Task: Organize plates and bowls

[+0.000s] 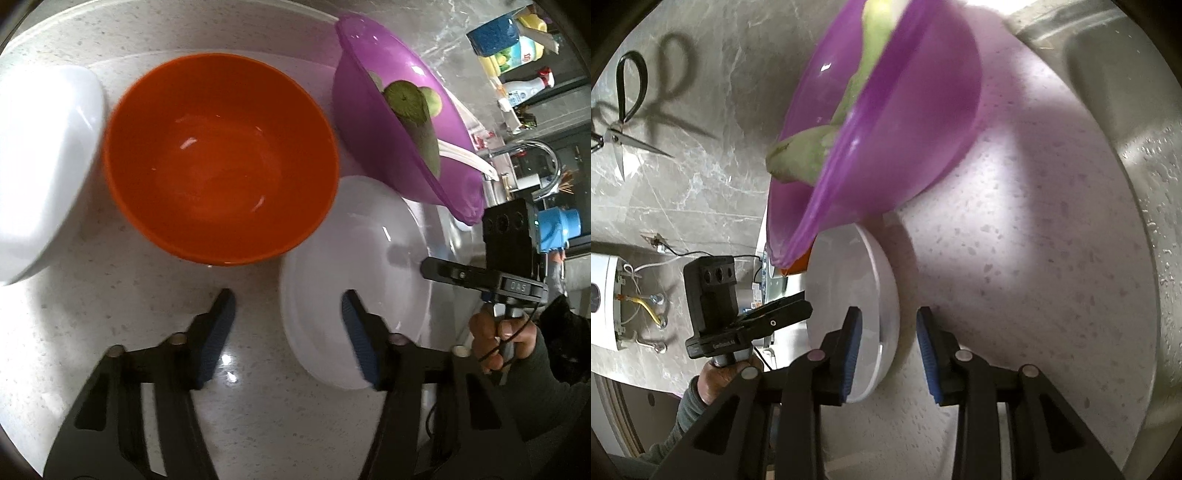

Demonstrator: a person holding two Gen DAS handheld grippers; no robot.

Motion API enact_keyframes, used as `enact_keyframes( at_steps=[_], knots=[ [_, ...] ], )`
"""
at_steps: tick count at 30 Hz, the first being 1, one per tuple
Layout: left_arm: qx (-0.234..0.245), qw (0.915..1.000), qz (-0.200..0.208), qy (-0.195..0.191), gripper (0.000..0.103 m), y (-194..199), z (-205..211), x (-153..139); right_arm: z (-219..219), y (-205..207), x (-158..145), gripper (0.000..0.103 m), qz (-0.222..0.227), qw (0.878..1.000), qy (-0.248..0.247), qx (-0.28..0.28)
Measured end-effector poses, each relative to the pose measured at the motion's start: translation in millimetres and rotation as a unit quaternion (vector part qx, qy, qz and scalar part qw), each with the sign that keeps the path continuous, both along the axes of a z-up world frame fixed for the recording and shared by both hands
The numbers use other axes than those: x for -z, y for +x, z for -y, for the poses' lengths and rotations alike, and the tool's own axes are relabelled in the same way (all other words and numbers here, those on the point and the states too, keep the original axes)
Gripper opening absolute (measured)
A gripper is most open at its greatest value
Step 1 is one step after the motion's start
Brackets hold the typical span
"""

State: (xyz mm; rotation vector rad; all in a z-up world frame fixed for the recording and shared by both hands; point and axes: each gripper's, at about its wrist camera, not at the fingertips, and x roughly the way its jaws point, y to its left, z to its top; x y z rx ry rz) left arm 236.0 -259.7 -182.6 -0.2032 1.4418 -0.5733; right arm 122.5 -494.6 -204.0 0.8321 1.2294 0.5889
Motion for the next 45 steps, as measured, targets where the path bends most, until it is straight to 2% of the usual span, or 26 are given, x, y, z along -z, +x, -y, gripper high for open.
enact_keyframes(
  at_steps=[4,7,11,14,17,24,32,38,45],
  knots=[
    [0.005,1.0000,-0.008,-0.004,0.031,2,5,3,-7,3,-1,0.030,-0.001,1.000,-0.007,-0.005],
    [0.009,0.9999,-0.011,-0.006,0.031,3,10,4,-12,4,0,0.021,-0.003,1.000,-0.020,-0.010],
    [0.006,0.9999,-0.014,-0.003,0.017,3,12,6,-12,4,1,0.013,-0.007,1.000,-0.024,-0.006],
    [0.003,0.9999,-0.010,0.011,0.011,3,15,5,-14,4,-1,0.013,-0.003,0.999,-0.034,-0.009],
    [0.001,0.9998,-0.004,0.019,0.010,3,16,5,-18,3,-6,0.013,0.003,0.998,-0.055,-0.015],
    [0.004,0.9994,0.000,0.033,0.007,-2,16,4,-21,-2,-9,0.012,0.005,0.998,-0.069,-0.014],
    [-0.007,0.9995,-0.009,0.028,0.007,-15,7,2,-32,-9,-16,0.012,0.001,0.997,-0.073,-0.019],
    [-0.009,0.9996,-0.008,0.024,0.007,-32,0,-8,-40,-19,-27,0.012,0.000,0.997,-0.073,-0.024],
    [-0.021,0.9996,0.009,0.014,0.007,-57,-10,-40,-56,-35,-47,0.012,0.007,0.997,-0.068,-0.038]
  ],
)
